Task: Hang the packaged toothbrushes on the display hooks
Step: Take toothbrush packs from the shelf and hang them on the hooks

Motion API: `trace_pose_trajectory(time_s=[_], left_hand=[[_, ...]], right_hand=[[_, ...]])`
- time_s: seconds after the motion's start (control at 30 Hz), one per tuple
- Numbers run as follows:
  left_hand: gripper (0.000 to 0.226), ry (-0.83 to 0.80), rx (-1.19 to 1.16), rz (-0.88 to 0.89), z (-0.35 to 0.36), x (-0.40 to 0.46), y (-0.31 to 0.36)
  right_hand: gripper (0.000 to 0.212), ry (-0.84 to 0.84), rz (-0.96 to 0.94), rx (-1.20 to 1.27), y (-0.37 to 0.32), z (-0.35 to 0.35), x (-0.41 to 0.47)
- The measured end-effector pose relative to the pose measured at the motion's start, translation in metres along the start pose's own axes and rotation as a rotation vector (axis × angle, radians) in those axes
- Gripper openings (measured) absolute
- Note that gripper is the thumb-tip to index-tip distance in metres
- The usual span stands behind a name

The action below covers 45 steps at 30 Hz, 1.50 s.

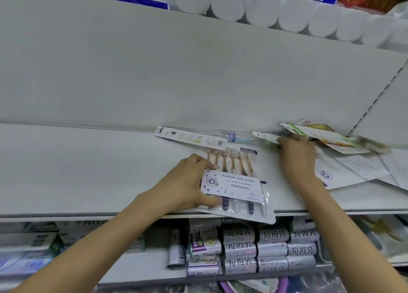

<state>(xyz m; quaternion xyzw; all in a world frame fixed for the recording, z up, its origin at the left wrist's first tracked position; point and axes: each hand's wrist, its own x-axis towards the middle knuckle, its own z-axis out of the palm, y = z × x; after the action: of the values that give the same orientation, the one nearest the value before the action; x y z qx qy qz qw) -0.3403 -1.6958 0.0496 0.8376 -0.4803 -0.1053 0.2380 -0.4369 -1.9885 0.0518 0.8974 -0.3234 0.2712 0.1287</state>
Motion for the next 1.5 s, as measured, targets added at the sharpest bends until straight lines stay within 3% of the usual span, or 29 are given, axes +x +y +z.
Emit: trace_pose_trajectory(time_s=[0.13,0.37,0.47,0.6,0.7,0.8,1.03,1.1,1.23,1.37,1.43,1.5], left_hand=[[0.082,0.025,-0.167,-0.019,-0.004,-0.012,-0.005],[0.078,0.078,-0.404,-0.004,-0.001,0.000,0.007],[0.078,0.114,-0.609,-0.065,0.003,0.012,0.017],[0.084,0.219,-0.962,-0.183,0.009,0.026,0.034],[0.066,0.261,-1.088,-0.190,0.013,0.033,0.043],[0.061,0.268,-1.087,-0.151,0.012,0.036,0.050],[0.084,0.443,-1.134,-0.021,-0.004,0.030,0.053],[0.074,0.469,-1.147,-0.006,-0.010,0.025,0.051],[0.032,0.476,-1.163,-0.009,-0.017,0.008,0.038],[0.028,0.540,-1.039,0.019,-0.023,-0.021,0.017],[0.027,0.581,-0.937,0.017,-0.027,-0.040,0.005],[0.029,0.638,-0.875,0.002,-0.032,-0.060,-0.007]], right_hand=[[0.034,0.121,0.011,0.116,-0.011,-0.010,-0.001],[0.025,0.188,0.026,0.422,-0.030,-0.027,-0.021],[0.027,0.209,0.058,0.485,-0.029,-0.032,-0.033],[0.014,0.203,0.138,0.602,-0.027,-0.038,-0.050],[0.012,0.239,0.177,0.711,-0.023,-0.042,-0.061],[0.015,0.299,0.236,0.848,-0.014,-0.052,-0.064],[0.013,0.419,0.369,1.066,0.015,-0.083,-0.058],[0.013,0.400,0.380,1.124,0.015,-0.088,-0.059],[0.012,0.326,0.362,1.246,0.003,-0.089,-0.060],[0.007,0.229,0.273,1.345,-0.024,-0.088,-0.065],[0.041,0.189,0.200,1.388,-0.040,-0.088,-0.068],[0.047,0.145,0.139,1.430,-0.059,-0.092,-0.071]])
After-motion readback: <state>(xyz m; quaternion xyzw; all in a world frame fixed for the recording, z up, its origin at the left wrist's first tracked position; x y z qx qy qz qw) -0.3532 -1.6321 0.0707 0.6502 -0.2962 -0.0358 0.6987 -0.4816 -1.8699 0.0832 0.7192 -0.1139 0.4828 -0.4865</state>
